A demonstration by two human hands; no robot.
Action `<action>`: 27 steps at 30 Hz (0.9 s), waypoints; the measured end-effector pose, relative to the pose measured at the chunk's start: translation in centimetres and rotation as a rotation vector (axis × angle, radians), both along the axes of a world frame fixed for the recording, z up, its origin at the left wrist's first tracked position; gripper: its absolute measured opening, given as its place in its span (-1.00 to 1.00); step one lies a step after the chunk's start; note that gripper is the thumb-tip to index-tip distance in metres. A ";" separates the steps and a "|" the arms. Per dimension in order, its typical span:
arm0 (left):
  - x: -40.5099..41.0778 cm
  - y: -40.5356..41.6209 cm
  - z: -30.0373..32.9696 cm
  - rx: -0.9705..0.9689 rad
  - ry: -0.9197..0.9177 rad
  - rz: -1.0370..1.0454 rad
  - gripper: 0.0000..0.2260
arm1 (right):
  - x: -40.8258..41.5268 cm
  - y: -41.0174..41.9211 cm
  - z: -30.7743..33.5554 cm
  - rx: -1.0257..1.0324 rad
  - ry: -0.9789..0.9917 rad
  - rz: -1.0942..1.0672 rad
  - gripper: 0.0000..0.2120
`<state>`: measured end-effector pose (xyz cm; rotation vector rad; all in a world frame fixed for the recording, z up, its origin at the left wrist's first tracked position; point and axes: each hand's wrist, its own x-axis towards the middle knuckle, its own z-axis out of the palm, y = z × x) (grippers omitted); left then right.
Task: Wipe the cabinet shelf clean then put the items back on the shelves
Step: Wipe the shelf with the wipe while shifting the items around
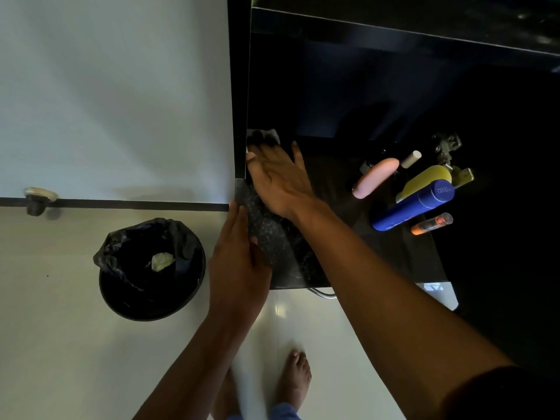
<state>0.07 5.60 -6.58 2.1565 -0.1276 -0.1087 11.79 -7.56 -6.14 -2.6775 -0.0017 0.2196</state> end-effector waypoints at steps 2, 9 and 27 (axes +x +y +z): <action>0.0 0.1 -0.2 0.005 0.009 -0.013 -0.40 | -0.1 -0.3 0.1 -0.032 0.007 0.023 -0.48; 0.3 -0.2 -0.4 0.057 0.015 -0.022 -0.51 | -3.5 -0.7 -1.1 -0.053 -0.071 0.068 -0.47; 0.3 0.3 0.0 0.175 0.031 -0.096 -0.39 | -3.9 -2.2 -1.1 -0.315 -0.054 -0.308 -0.29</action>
